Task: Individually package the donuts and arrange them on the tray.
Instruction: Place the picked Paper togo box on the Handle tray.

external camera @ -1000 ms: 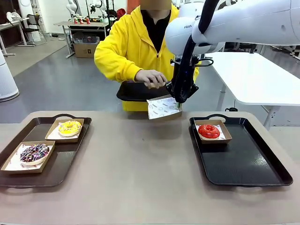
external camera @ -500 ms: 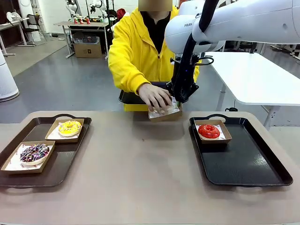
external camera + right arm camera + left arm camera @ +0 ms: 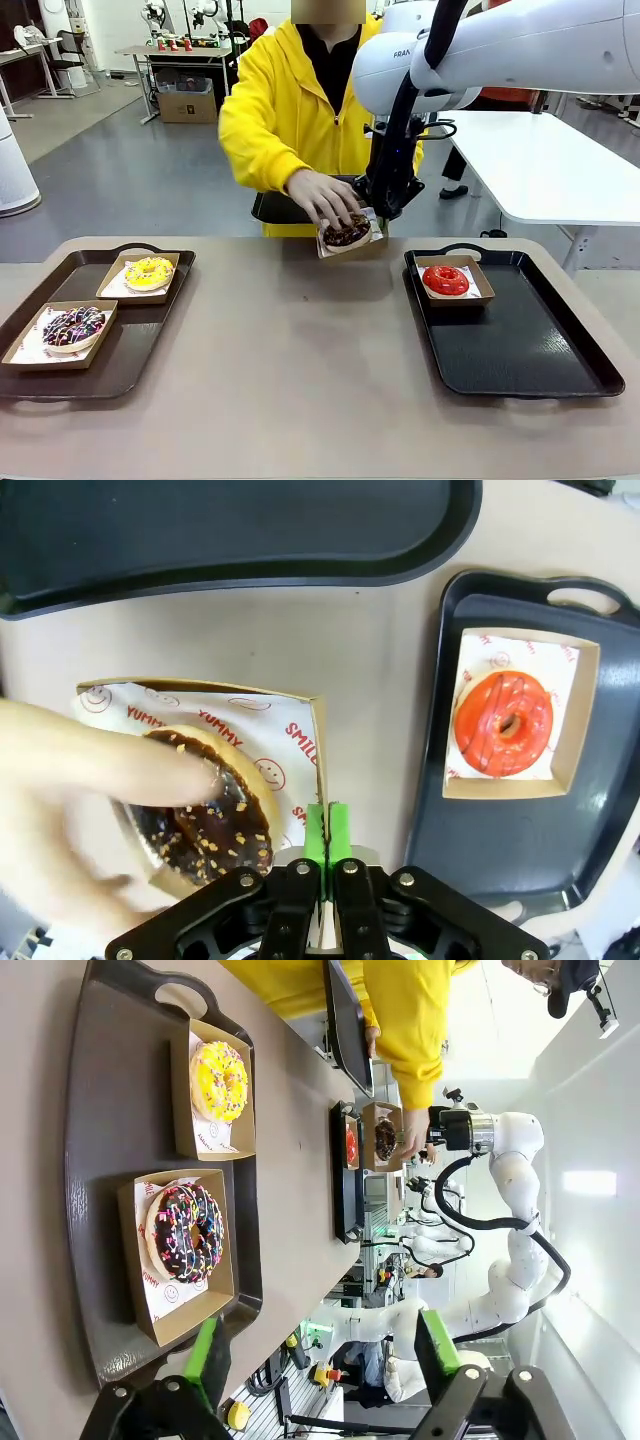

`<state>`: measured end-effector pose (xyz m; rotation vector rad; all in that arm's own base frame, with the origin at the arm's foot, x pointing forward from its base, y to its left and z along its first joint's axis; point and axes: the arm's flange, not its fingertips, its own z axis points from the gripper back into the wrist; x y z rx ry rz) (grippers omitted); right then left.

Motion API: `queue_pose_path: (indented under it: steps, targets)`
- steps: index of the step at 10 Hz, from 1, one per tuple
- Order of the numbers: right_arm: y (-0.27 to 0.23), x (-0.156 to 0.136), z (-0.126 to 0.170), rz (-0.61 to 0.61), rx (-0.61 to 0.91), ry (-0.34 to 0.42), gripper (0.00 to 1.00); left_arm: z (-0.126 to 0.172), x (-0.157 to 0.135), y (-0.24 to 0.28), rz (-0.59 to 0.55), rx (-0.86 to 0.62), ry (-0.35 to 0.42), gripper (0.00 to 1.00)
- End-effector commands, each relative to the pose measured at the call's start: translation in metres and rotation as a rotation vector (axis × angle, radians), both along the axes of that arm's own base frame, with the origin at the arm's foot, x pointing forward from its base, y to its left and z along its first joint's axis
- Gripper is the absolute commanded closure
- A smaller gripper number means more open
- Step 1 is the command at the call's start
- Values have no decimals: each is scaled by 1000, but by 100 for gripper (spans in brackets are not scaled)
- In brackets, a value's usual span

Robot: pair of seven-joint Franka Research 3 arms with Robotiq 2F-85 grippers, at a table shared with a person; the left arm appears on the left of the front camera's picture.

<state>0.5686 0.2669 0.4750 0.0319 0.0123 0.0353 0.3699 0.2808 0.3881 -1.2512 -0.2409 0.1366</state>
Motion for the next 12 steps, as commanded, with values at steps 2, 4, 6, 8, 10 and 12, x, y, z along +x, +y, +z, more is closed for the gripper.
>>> queue_pose_path:
  steps: [2,4,6,8,10,12]
  targets:
    - [-3,-5,-1,-7,-1,3,100,3,-3,-2,7,-6,-9,3]
    - [-3,-5,-1,-7,-1,3,100,3,-3,-2,7,-6,-9,3]
    - [-21,-26,10,60,17,5,99,3,-3,-2,7,-6,-9,3]
    - [-69,-84,44,20,-42,-66,99,3,-3,-2,7,-6,-9,3]
    - [-132,-129,67,-31,-10,-74,99,3,-3,-2,7,-6,-9,3]
    - [-189,-147,57,-1,-56,-38,99,3,-3,-2,7,-6,-9,3]
